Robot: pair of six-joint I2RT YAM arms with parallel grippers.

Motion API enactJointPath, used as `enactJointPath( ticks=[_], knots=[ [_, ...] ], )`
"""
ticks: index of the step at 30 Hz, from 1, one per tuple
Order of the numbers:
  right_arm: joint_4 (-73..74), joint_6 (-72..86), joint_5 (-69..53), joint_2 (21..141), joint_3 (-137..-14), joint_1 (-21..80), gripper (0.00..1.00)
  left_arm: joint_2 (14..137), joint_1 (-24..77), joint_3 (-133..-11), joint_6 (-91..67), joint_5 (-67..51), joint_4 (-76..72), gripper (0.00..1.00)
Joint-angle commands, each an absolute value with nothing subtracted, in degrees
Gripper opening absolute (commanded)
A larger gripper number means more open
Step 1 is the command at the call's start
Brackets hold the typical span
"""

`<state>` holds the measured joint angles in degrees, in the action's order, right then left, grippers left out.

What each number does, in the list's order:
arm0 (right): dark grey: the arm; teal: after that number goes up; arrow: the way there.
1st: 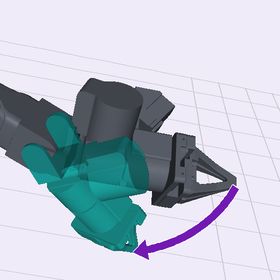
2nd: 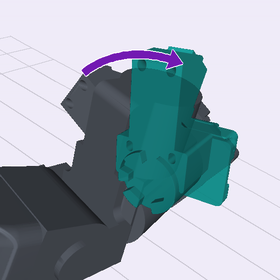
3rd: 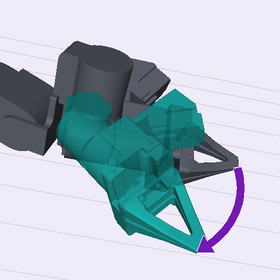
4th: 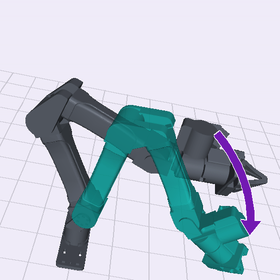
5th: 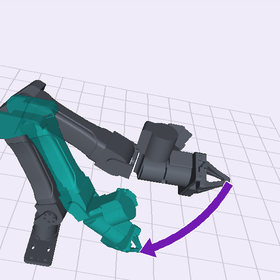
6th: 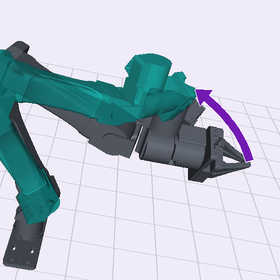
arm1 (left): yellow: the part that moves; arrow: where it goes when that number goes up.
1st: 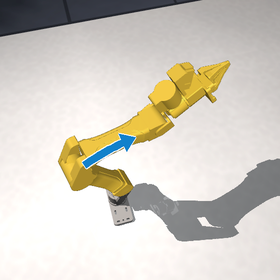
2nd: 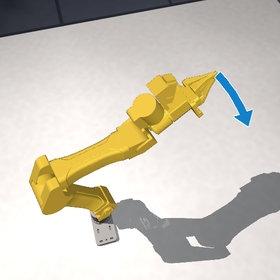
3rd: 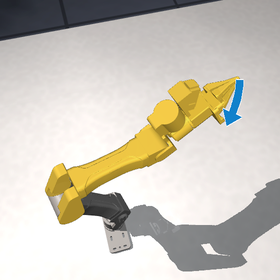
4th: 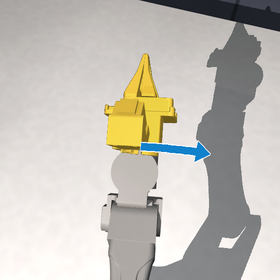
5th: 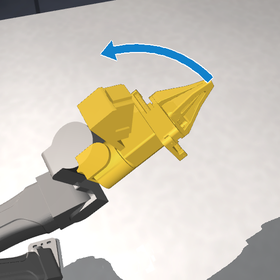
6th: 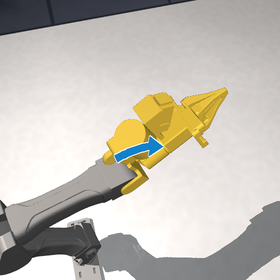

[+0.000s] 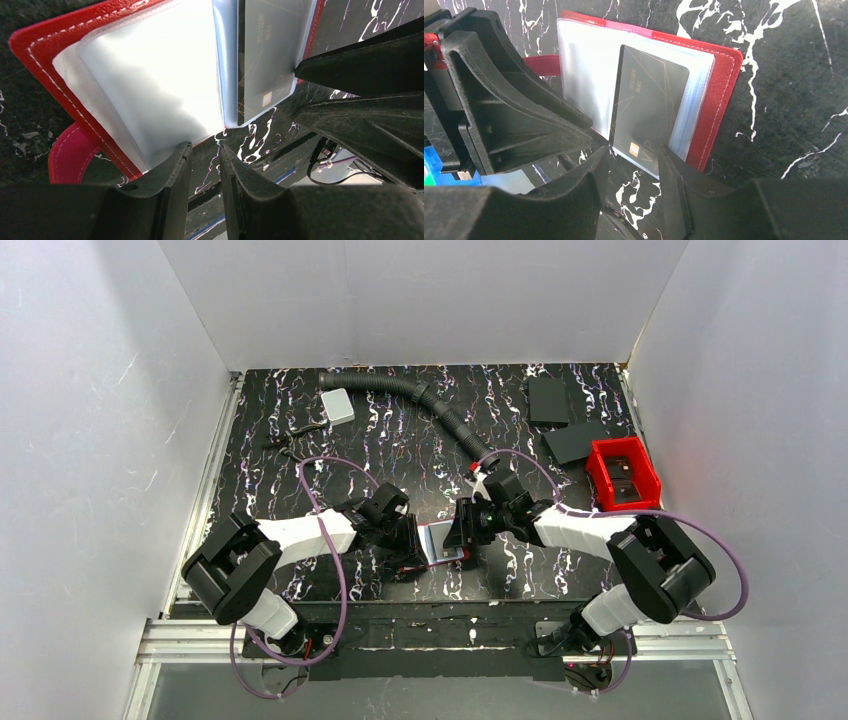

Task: Put the credit cards into the card holder
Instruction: Insert the credit card into the card holder.

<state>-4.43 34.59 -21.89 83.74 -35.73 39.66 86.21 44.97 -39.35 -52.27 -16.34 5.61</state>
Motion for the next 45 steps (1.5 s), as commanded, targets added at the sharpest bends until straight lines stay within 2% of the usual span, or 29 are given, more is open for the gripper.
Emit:
enactJointPath(
  ticks=[1, 8, 21, 38, 45],
  knots=[
    [-7.34, 35.08, -23.16, 84.75, -35.37, 39.76, 0.48, 85.83, 45.00, -39.42, -51.51, -16.18, 6.99, 0.26],
    [2.68, 30.88, -15.56, 81.30, -36.98, 39.81, 0.52, 85.76, 45.00, -39.43, -51.44, -16.22, 7.21, 0.26],
    [-4.26, 33.49, -20.86, 83.21, -35.75, 39.99, 0.47, 85.78, 44.93, -39.14, -51.51, -16.25, 6.79, 0.26],
    [-8.69, 36.62, -23.77, 82.96, -35.85, 41.84, 0.48, 85.91, 44.95, -38.95, -51.74, -16.17, 6.42, 0.25],
    [-7.26, 36.29, -23.91, 82.91, -36.69, 42.28, 0.39, 85.69, 44.98, -38.67, -51.77, -16.17, 6.33, 0.25]
  ],
)
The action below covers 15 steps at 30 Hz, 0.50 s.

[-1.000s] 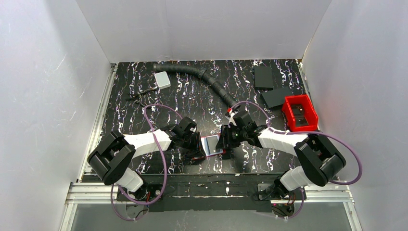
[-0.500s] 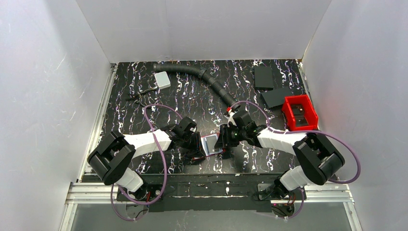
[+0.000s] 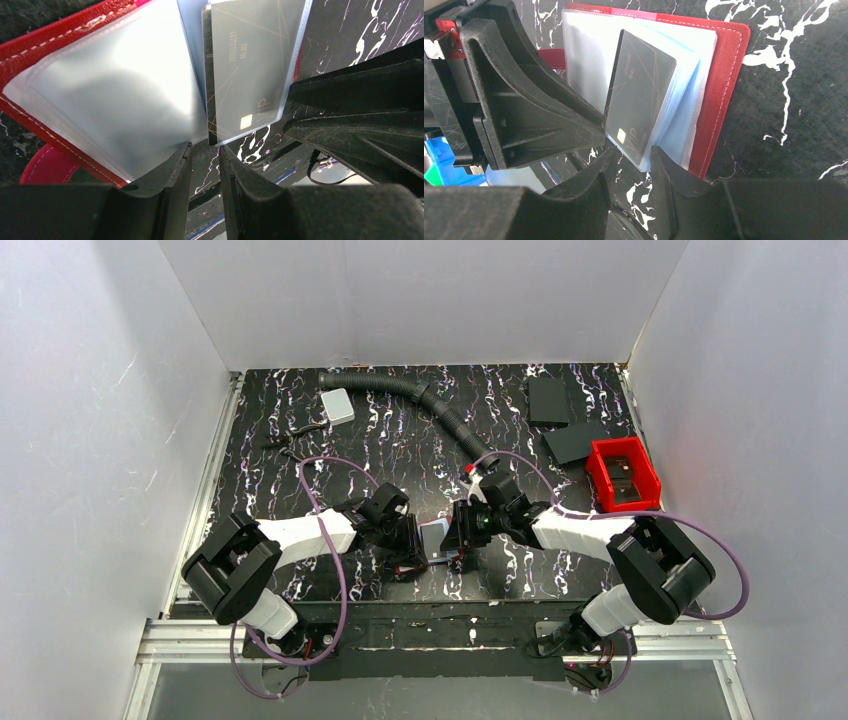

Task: Put the credit cards into the card holder
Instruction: Insert the credit card into the card holder.

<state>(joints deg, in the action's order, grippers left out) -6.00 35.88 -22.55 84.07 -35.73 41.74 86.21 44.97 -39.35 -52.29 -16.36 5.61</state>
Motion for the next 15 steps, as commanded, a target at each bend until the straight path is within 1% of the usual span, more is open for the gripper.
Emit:
enactJointPath(
  ticks=[1, 10, 15],
  knots=[
    [-7.63, 36.48, -24.18, 83.03, -36.66, 42.42, 0.38, 85.65, 45.00, -38.69, -51.77, -16.17, 6.33, 0.25],
    [-13.58, 40.08, -27.06, 84.30, -36.05, 42.80, 0.36, 85.47, 45.01, -38.32, -51.77, -15.97, 6.35, 0.25],
    [-17.29, 43.14, -28.16, 86.04, -35.35, 42.80, 0.41, 85.43, 45.00, -38.06, -51.94, -16.08, 5.98, 0.24]
  ],
)
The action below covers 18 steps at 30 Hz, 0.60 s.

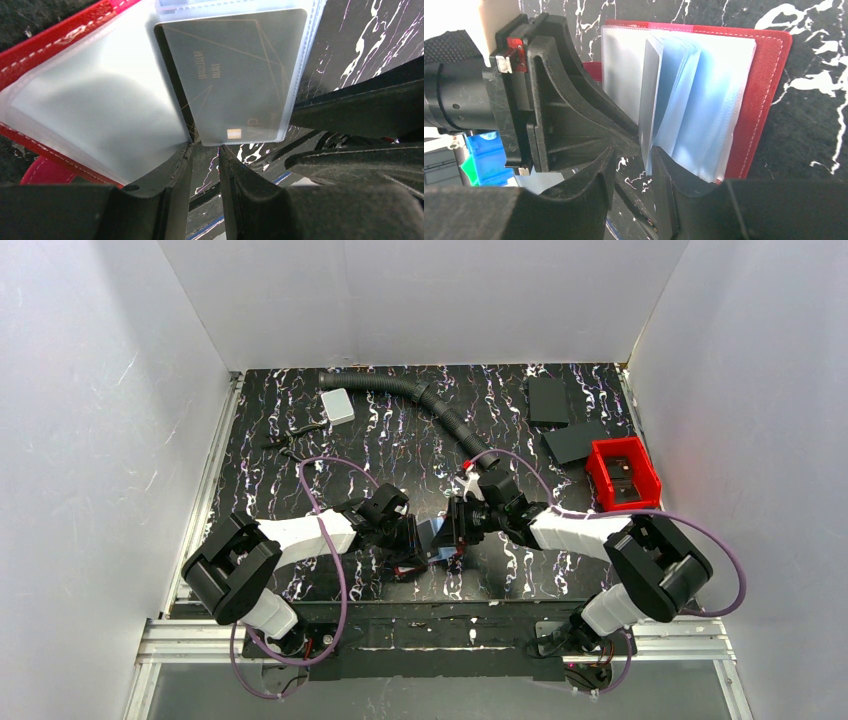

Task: Put the credit cards into the card holder
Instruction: Insert the credit card into the card holder.

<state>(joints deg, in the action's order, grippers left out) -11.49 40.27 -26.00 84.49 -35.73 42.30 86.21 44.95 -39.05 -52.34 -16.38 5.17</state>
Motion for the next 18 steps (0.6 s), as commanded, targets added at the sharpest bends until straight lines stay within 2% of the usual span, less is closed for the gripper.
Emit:
enactJointPath(
  ticks=[1, 6, 10, 12, 14, 17, 18],
  knots=[
    [-17.34, 43.23, -27.87, 86.32, -35.33, 42.80, 0.41, 85.43, 45.00, -37.99, -51.94, -16.08, 5.87, 0.24],
    [-17.49, 42.77, -26.95, 87.71, -35.26, 42.80, 0.47, 85.00, 45.00, -37.80, -52.02, -16.08, 6.06, 0.24],
    [-17.86, 42.61, -27.14, 88.24, -35.24, 42.79, 0.47, 84.72, 45.00, -37.79, -51.94, -16.08, 6.15, 0.24],
    [-18.01, 42.67, -27.47, 88.21, -35.50, 42.95, 0.45, 84.67, 45.00, -37.79, -51.97, -16.08, 6.15, 0.24],
    [-17.38, 42.36, -27.32, 87.67, -36.03, 43.18, 0.36, 84.45, 45.00, -37.92, -51.84, -16.08, 6.27, 0.24],
    [-15.40, 41.25, -26.30, 86.37, -36.83, 43.65, 0.30, 83.10, 45.00, -38.03, -51.36, -16.00, 6.60, 0.26],
    [-14.78, 40.86, -26.06, 86.24, -37.10, 43.67, 0.25, 82.34, 45.00, -38.24, -51.06, -15.81, 7.13, 0.27]
  ],
)
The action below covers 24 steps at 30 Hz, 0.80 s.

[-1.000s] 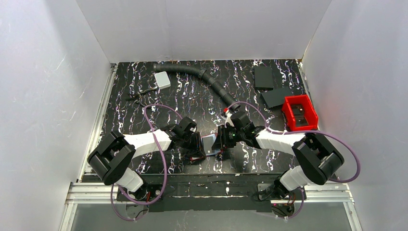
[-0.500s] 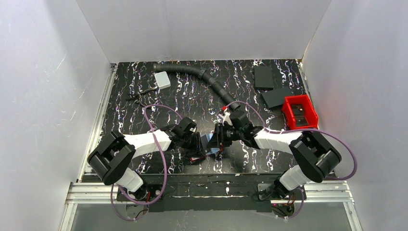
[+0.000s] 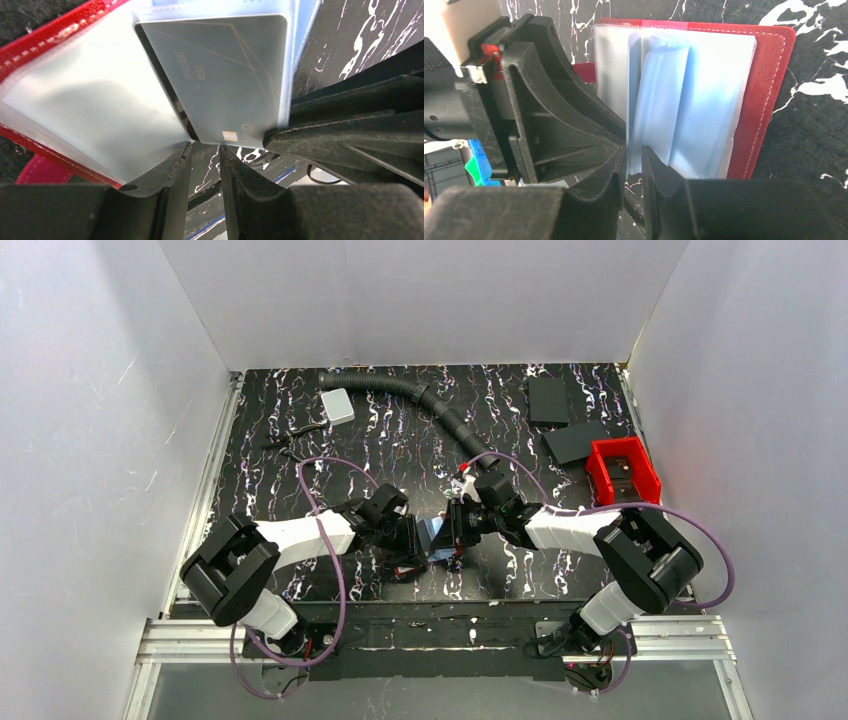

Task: Put the credit cards into the card holder
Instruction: Insert the credit card into the card holder.

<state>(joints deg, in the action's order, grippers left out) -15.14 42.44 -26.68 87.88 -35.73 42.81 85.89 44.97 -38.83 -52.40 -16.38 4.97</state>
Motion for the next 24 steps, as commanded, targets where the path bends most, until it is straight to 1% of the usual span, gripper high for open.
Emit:
enactJointPath(
  ticks=[1, 3, 4, 10, 13, 15, 17, 21, 24],
  knots=[
    [-14.32, 40.54, -26.02, 86.34, -37.35, 43.65, 0.19, 81.66, 45.00, -38.53, -50.29, -15.49, 7.83, 0.28],
    [-13.98, 40.20, -26.21, 87.03, -37.75, 43.77, 0.03, 80.12, 45.00, -39.13, -49.68, -14.84, 9.36, 0.30],
    [-13.87, 40.05, -26.35, 87.31, -37.90, 43.77, 0.01, 79.39, 45.00, -39.48, -49.46, -14.67, 10.11, 0.30],
    [-7.41, 36.17, -23.59, 86.43, -40.78, 43.95, 0.01, 71.72, 44.10, -40.77, -47.78, -13.16, 17.04, 0.37],
    [-3.26, 33.14, -21.79, 85.63, -42.53, 44.24, 0.01, 67.20, 41.89, -39.87, -47.17, -13.40, 20.27, 0.41],
    [-1.32, 31.97, -20.90, 85.66, -43.60, 44.82, 0.01, 65.77, 39.73, -39.13, -46.72, -14.12, 22.10, 0.42],
    [-0.22, 31.37, -19.87, 85.73, -44.34, 45.72, 0.01, 65.24, 37.55, -37.49, -47.00, -14.91, 22.28, 0.39],
    [1.94, 30.83, -17.71, 86.30, -46.04, 47.64, 0.02, 68.02, 35.25, -35.14, -47.68, -15.95, 20.88, 0.27],
    [2.58, 30.83, -16.57, 86.81, -46.97, 49.00, 0.05, 71.36, 35.16, -34.26, -47.67, -15.79, 17.87, 0.23]
  ],
)
